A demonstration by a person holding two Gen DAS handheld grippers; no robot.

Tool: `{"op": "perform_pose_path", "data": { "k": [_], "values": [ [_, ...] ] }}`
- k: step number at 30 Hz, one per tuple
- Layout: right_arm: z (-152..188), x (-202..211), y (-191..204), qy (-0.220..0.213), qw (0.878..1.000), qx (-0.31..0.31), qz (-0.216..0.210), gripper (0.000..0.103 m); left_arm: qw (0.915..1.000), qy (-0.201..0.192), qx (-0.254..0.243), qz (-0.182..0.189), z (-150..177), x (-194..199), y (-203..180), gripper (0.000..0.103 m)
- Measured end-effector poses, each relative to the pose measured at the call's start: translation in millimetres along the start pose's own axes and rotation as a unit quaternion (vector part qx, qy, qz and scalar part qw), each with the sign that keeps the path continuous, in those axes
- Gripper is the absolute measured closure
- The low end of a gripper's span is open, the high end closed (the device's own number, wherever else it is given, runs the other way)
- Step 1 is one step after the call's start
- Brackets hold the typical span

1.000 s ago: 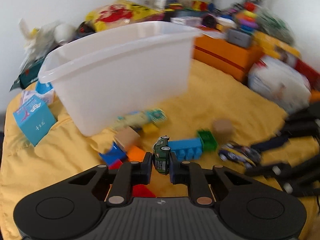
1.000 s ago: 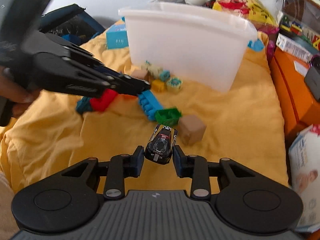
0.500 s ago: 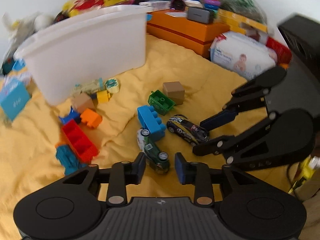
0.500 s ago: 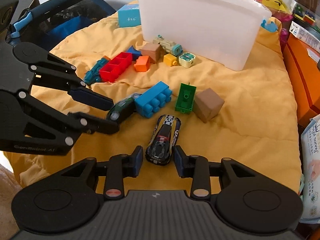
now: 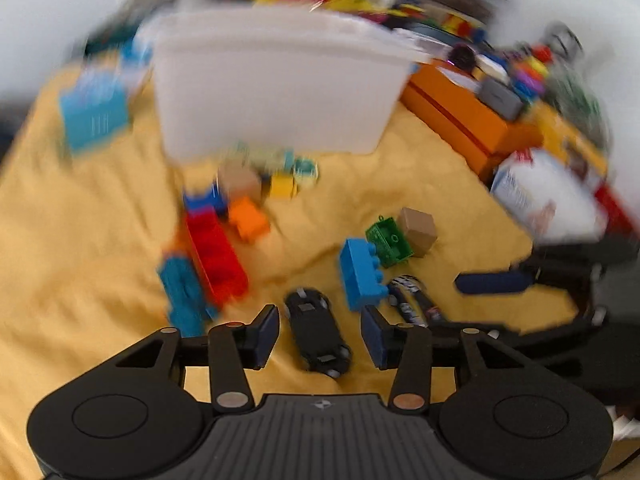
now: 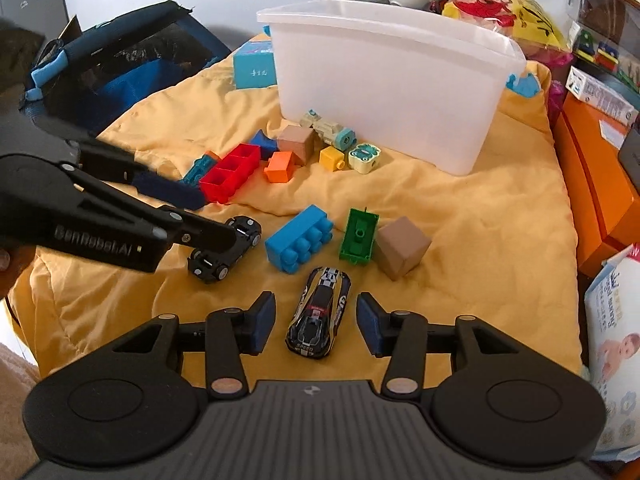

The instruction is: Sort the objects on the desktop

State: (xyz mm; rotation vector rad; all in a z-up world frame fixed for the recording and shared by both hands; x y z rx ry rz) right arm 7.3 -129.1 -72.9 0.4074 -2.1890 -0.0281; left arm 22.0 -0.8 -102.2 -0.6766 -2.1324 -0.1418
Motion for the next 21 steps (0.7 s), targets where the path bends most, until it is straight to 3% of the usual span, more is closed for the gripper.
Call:
{"op": "perform_pose_path", "data": {
  "k": [2,5,9,12,14,16,19,20,21],
  "values": [
    [1.5,0.3,-1.1,0.000,1.000,-0.005,-0.001,0.054,0.9995,0.011,0.028,0.012,4.9,-7.6,3.1,0.059],
    [3.1,1.3,-1.1,0.000,1.000,-0.008,-0.001,0.054,0.9990,0.028,0.034,-0.002,12.3,-18.2,9.0,0.062],
    [6.8,0.8,-0.2,0.000,1.000,-0.015,-0.004,0.054,0.9988,0.012,0.047,0.007,13.8,-23.8,9.8,0.063],
    [10.5,-1.5,-0.6,0.008,1.000,-0.026,-0.007,0.055,0.9995,0.019,0.020,0.012,13.6,-24.1,-0.9,0.071],
    [10.5,-1.3,-0.7,0.006,1.000,-0.025,-0.006,0.055,0.9987,0.023,-0.046,-0.002,18.1,-21.3,-13.5,0.071],
    [10.6,-2.3,-1.4,0.006,1.000,-0.025,-0.003,0.055,0.9903,0.024,-0.132,-0.037,22.0,-16.5,-23.8,0.071],
    [10.1,-1.8,-1.5,0.005,1.000,-0.023,-0.003,0.055,0.9706,0.023,-0.215,-0.105,19.4,-8.2,-21.3,0.071],
    [9.8,-1.5,-1.3,0.004,1.000,-0.023,-0.003,0.055,0.9588,0.020,-0.248,-0.138,15.8,-5.2,-18.6,0.071],
    [9.6,-1.1,-1.2,0.004,1.000,-0.023,-0.003,0.055,0.9418,0.024,-0.290,-0.169,13.8,-4.8,-17.1,0.071]
  ]
}}
Point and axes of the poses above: each gripper's, at about its wrist camera, not at the fingertips, and x roughly against the way its jaws point, y to its left, z to its underside, the point moved 10 cm from there along -x, roughly the way its jaws point, and after that the axes turned 12 degrees about -x, right-handed, at the moved point
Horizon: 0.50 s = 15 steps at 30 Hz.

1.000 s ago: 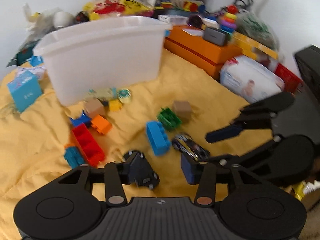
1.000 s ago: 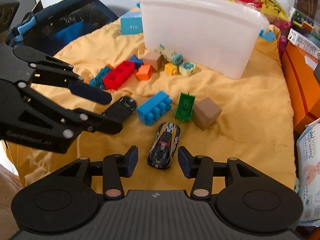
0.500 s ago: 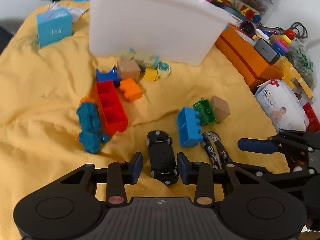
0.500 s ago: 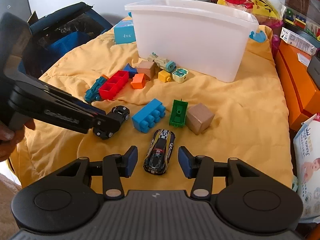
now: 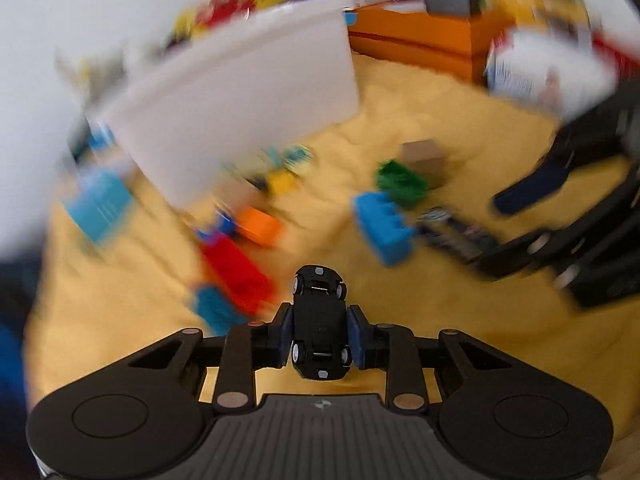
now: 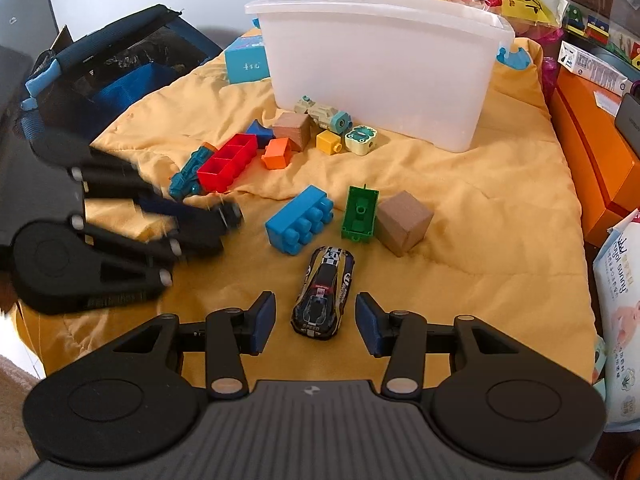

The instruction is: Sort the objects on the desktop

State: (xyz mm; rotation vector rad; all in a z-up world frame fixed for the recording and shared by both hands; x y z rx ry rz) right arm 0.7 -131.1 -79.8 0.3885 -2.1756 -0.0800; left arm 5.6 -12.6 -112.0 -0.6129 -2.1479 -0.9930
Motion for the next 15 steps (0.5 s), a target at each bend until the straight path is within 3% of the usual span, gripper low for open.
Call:
{"op": "perform_pose_path", "data": {
  "k": [2,6,8,11,15],
  "values": [
    [0.2,0.3,0.0,0.002,1.000,0.000,0.000,0.055,0.9984,0.006,-0.052,-0.021,-1.2,-2.4,-3.1,0.071],
    [-0.4,1.0,-0.7,0.000,1.000,0.000,0.001,0.055,0.9967,0.006,-0.080,0.016,-3.6,-0.1,-24.1,0.068],
    [-0.3,1.3,-1.8,-0.001,1.000,-0.002,0.001,0.055,0.9972,-0.016,-0.049,0.054,-7.3,8.6,-29.6,0.056],
    [0.3,0.1,-2.5,0.001,1.000,-0.003,0.000,0.055,0.9924,-0.052,0.030,0.107,-12.9,22.0,-24.7,0.054],
    [-1.3,-0.3,-1.5,0.000,1.000,0.001,-0.001,0.055,0.9873,-0.060,0.081,0.123,-13.6,29.6,-14.8,0.054]
  ]
}}
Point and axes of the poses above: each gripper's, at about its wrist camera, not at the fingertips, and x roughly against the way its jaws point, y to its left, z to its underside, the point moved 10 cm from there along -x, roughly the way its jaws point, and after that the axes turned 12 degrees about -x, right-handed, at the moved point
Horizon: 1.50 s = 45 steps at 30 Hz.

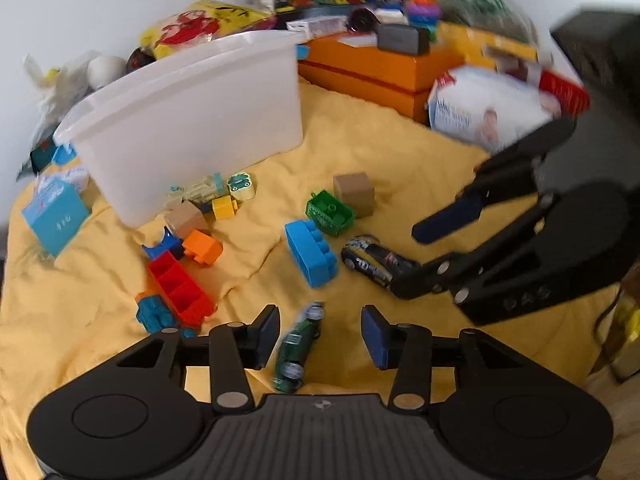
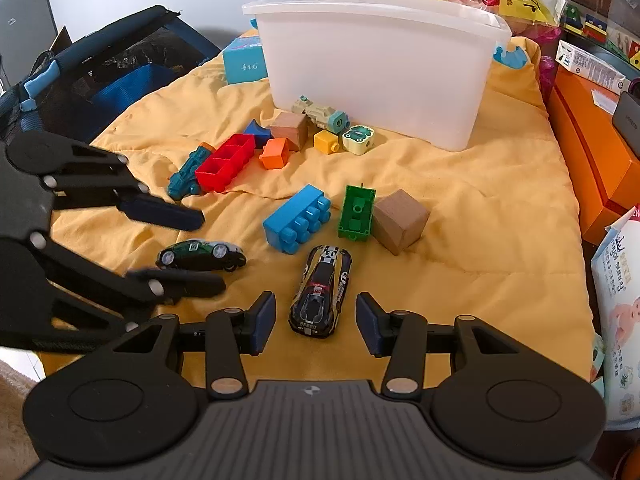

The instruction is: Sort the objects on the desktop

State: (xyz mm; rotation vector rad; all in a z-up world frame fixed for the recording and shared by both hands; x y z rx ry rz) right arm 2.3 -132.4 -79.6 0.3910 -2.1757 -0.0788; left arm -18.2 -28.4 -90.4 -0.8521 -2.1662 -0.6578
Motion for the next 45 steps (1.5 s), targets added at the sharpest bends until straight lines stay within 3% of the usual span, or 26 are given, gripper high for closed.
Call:
{"op": "perform_pose_path", "data": {
  "k": [4,8,11,16,19,20,21,22,23,24,25,26,29,31,33,37,41,45],
  "values": [
    [-2.3,-0.9,1.0,-0.002,1.000,0.002,-0.002,0.054,0.9963,0.019,0.070,0.047,12.7,-7.9,0.2,0.054],
    [-2.0,0.1,0.6,-0.003,1.000,0.002,-0.001,0.054,0.9975,-0.017,0.068,-0.003,4.2,3.4,15.3,0.052],
    [-0.2,-2.0,-0.4,0.002,1.000,-0.002,-0.002,0.054,0.9981,-0.014,0.057,-0.018,-1.7,-3.9,30.6,0.050],
    [1.3,0.7,-0.8,0.000,1.000,-0.002,0.001,0.054,0.9995,0.004,-0.028,-0.011,-3.7,-10.5,10.3,0.055],
    [3.0,0.8,-5.3,0.001,1.000,-0.014,0.004,0.054,0.9956,0.047,-0.080,-0.014,11.0,-27.4,-4.4,0.057],
    [3.6,0.8,-6.5,0.002,1.000,-0.017,0.006,0.054,0.9939,0.047,-0.095,-0.031,13.3,-30.8,-3.1,0.058],
    [3.7,1.1,-7.4,0.002,1.000,-0.018,0.007,0.054,0.9921,0.052,-0.105,-0.044,15.5,-34.1,0.8,0.061],
    [3.5,1.7,-7.9,0.000,1.000,-0.018,0.009,0.054,0.9924,0.056,-0.099,-0.048,16.2,-35.4,7.1,0.071],
    [3.3,2.5,-8.1,-0.002,1.000,-0.018,0.009,0.054,0.9947,0.053,-0.075,-0.046,15.6,-35.7,15.2,0.082],
    [3.2,3.1,-7.6,-0.004,1.000,-0.018,0.009,0.054,0.9976,0.050,-0.036,-0.031,16.0,-34.1,23.5,0.082],
    [2.9,3.4,-7.3,-0.005,1.000,-0.018,0.010,0.054,0.9990,0.044,0.012,0.000,16.0,-31.7,28.7,0.083],
    [2.6,3.8,-6.9,-0.006,1.000,-0.017,0.011,0.055,0.9951,0.027,0.081,0.050,15.4,-27.1,33.1,0.084],
    [1.1,2.3,-5.4,-0.007,1.000,-0.019,0.008,0.055,0.9646,-0.004,0.223,0.141,20.4,-24.6,39.6,0.084],
    [-0.8,-1.5,-4.0,-0.005,1.000,-0.025,0.004,0.055,0.9515,-0.006,0.270,0.148,28.9,-31.2,43.8,0.083],
    [-3.0,-4.9,-0.6,-0.004,1.000,-0.025,0.002,0.055,0.9552,0.003,0.271,0.119,35.7,-32.0,48.4,0.073],
    [-6.8,-11.0,5.0,-0.003,1.000,-0.014,0.008,0.054,0.9800,0.010,0.193,0.046,30.8,-17.5,55.0,0.056],
    [-8.0,-21.8,6.0,0.008,1.000,-0.012,0.017,0.054,0.9921,-0.003,0.119,0.040,13.0,-12.1,40.9,0.052],
    [-7.8,-32.4,2.2,0.017,0.999,-0.010,0.034,0.055,0.9959,0.031,0.081,0.024,17.8,-29.7,26.7,0.052]
  ]
}}
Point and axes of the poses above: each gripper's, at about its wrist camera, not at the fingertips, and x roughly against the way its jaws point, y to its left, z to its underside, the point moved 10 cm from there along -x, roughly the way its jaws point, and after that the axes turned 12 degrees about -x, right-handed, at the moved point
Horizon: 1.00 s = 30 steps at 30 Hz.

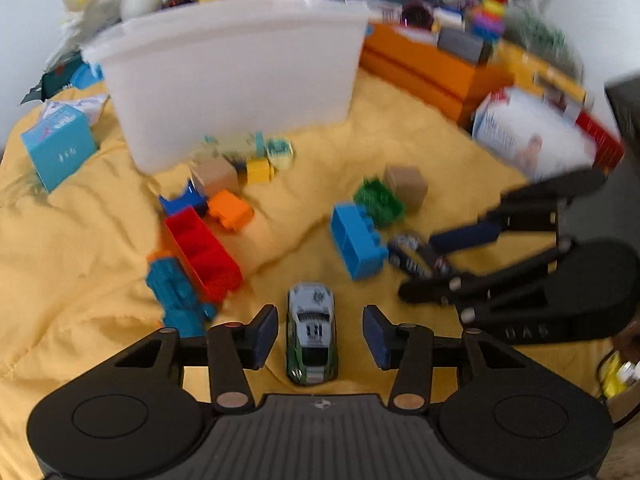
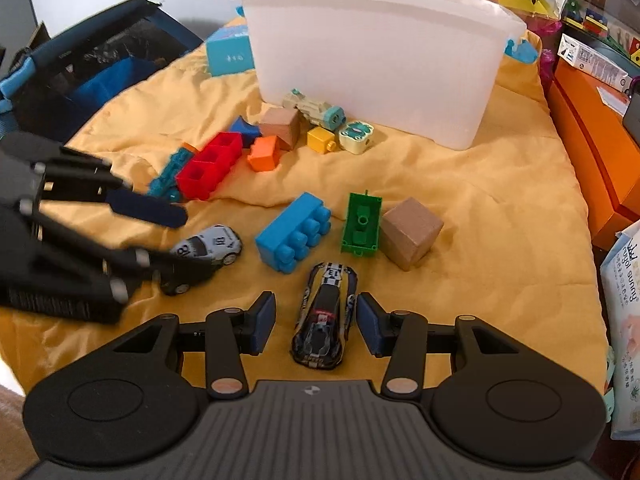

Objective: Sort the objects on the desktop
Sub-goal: 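Lift both cars over the white bin and open both tools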

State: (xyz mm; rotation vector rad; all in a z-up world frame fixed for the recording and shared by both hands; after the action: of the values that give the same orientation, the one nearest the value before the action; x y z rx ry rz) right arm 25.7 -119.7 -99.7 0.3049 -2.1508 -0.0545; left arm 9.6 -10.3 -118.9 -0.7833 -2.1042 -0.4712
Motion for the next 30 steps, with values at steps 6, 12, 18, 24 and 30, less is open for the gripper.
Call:
{"op": "perform_pose_path", "data": {
  "k": [6,12,18,24,30],
  "values": [
    [7.2,1.1,0.7,-0.007,1.000,0.027,-0.004,0.067,0.9984,0.010,-0.047,-0.029,11.9,-6.6,-8.3,0.060],
    [-1.5,40.3,10.6,-0.034,0.997,0.055,-0.035,0.069,0.9995,-0.016,-0.028,0.001,-7.9,22.4,-9.4,0.070],
    [-63.1,87.9,0.8,-0.114,0.992,0.050,-0.031,0.069,0.9922,-0.118,-0.028,-0.032,-75.4,88.6,17.3,0.070],
    [-159.4,105.6,-11.8,-0.203,0.978,0.037,-0.020,0.069,0.9732,-0.200,-0.048,-0.102,-163.2,113.8,65.4,0.070],
    [-239.4,94.4,-23.8,-0.236,0.972,0.005,-0.004,0.069,0.9647,-0.211,-0.036,-0.154,-227.2,95.8,108.0,0.070]
  ]
}}
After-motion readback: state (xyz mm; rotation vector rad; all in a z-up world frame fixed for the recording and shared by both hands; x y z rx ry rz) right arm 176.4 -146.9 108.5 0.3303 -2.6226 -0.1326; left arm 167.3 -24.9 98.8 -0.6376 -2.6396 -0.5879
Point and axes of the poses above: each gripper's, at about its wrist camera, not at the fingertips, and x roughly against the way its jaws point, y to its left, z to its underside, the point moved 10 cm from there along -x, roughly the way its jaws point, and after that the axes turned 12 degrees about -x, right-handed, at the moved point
